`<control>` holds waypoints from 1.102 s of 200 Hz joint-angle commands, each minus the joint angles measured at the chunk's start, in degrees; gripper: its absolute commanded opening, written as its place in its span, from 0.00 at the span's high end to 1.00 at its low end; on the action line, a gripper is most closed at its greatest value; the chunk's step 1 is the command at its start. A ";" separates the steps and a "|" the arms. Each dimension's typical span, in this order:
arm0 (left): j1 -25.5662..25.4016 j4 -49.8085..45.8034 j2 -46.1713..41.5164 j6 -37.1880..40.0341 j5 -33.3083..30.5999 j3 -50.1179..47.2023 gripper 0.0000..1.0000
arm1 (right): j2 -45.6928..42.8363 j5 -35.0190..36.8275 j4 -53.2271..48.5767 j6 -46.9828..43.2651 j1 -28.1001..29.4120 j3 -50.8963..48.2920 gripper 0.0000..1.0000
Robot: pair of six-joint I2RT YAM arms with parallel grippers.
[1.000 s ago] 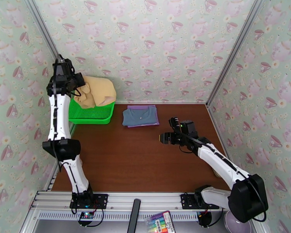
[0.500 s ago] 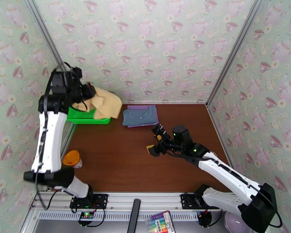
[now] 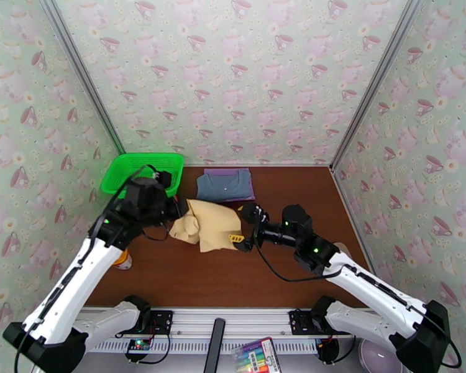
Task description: Fold and stack the mixed laundry pile
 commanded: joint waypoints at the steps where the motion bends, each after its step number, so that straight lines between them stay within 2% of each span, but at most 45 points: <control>1: -5.12 10.74 0.60 -5.89 -4.25 -6.67 1.00 | -3.23 4.13 0.41 1.06 0.05 -4.75 0.12; 23: -10.76 18.15 3.28 -9.60 -5.25 -14.05 1.00 | -8.89 8.63 -0.09 3.40 0.03 -9.72 0.12; 41: -13.72 21.47 6.06 -10.11 -4.99 -15.73 0.99 | -13.59 12.53 -2.01 4.79 0.09 -13.04 0.11; 48: -14.29 21.66 6.94 -9.55 -4.82 -15.37 0.83 | -15.38 14.09 -2.94 5.23 0.06 -13.93 0.11; 58: -14.69 21.08 7.91 -8.32 -4.64 -14.36 0.50 | -17.64 15.98 -4.28 5.77 0.04 -15.15 0.11; 67: -14.81 19.95 8.26 -6.71 -4.70 -13.09 0.31 | -19.21 17.10 -4.93 6.25 0.07 -15.85 0.10; 80: -14.82 16.93 8.13 -4.06 -6.08 -10.84 0.08 | -19.86 17.02 -5.02 6.91 0.02 -16.05 0.10; 90: -14.59 13.40 7.53 -1.90 -8.03 -8.86 0.01 | -18.96 15.71 -5.13 7.24 0.03 -15.34 0.10; 117: -11.23 1.86 4.25 0.86 -13.75 -5.18 0.01 | -10.90 10.67 -7.55 7.12 0.09 -9.87 0.13; 134: -6.18 -3.67 0.23 0.42 -14.65 -7.24 0.03 | -4.85 9.99 -10.48 5.98 1.11 -5.39 0.16; 143: -2.55 -5.14 -2.12 -0.09 -14.22 -11.41 0.05 | -1.40 10.98 -12.15 4.61 2.50 -3.22 0.17; 171: 12.29 -3.30 -9.54 -0.13 -7.80 -22.74 0.13 | 3.82 14.38 -13.23 1.68 7.42 0.00 0.17; 191: 22.03 0.45 -10.33 0.36 -2.13 -28.17 0.15 | 5.50 13.70 -11.50 2.65 8.68 -0.10 0.17; 208: 27.69 5.73 -7.51 0.12 3.30 -31.40 0.16 | 6.21 13.84 -10.89 3.36 9.38 -0.42 0.17; 220: 29.29 10.52 -4.17 -0.50 6.21 -32.78 0.16 | 6.24 14.17 -10.90 3.71 9.61 -0.69 0.17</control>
